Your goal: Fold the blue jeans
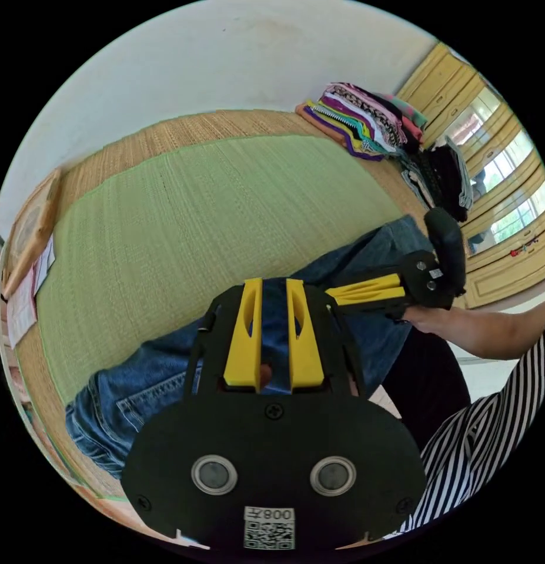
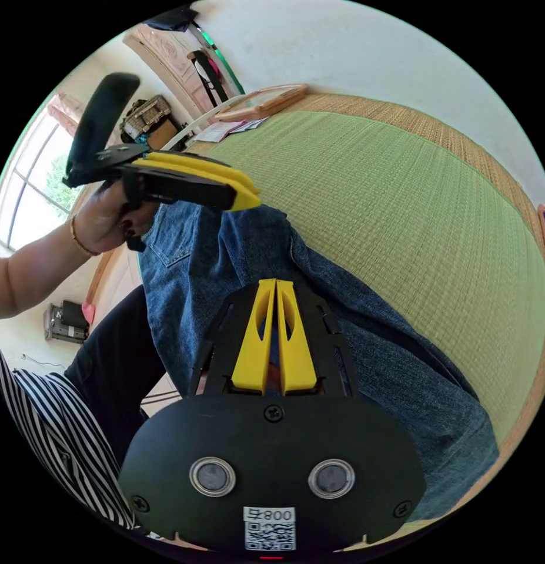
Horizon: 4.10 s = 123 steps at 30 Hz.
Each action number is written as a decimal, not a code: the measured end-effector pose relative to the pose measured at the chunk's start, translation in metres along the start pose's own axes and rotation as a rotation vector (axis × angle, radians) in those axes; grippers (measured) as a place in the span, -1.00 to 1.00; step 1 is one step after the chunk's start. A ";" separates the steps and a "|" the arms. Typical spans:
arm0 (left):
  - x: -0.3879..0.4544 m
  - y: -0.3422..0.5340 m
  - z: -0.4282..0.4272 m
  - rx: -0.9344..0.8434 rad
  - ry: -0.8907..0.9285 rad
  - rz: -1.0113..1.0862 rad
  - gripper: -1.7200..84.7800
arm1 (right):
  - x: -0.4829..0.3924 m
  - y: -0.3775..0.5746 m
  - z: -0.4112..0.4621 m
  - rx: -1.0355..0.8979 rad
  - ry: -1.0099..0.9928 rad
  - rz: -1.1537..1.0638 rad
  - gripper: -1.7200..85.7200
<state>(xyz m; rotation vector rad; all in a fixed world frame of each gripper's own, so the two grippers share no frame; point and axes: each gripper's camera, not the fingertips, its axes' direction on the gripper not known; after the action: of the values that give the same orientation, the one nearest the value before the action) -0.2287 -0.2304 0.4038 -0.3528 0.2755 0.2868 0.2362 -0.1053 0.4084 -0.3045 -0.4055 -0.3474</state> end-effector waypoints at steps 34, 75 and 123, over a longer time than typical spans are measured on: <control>-0.127 0.266 -0.141 0.333 -0.030 -0.104 -0.95 | 0.001 -0.200 0.026 0.022 -0.245 -0.237 -0.80; -0.348 0.459 -0.192 0.295 -0.244 -0.763 -0.96 | 0.051 -0.269 0.089 -0.037 -0.105 0.070 -0.94; 0.011 -0.046 0.094 0.114 -0.005 -0.117 -0.96 | 0.080 0.090 -0.092 0.117 0.264 0.405 -0.96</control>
<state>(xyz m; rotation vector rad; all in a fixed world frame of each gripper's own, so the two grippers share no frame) -0.1841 -0.2341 0.4988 -0.2543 0.2646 0.1563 0.3705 -0.0784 0.3428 -0.2163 -0.0978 0.0348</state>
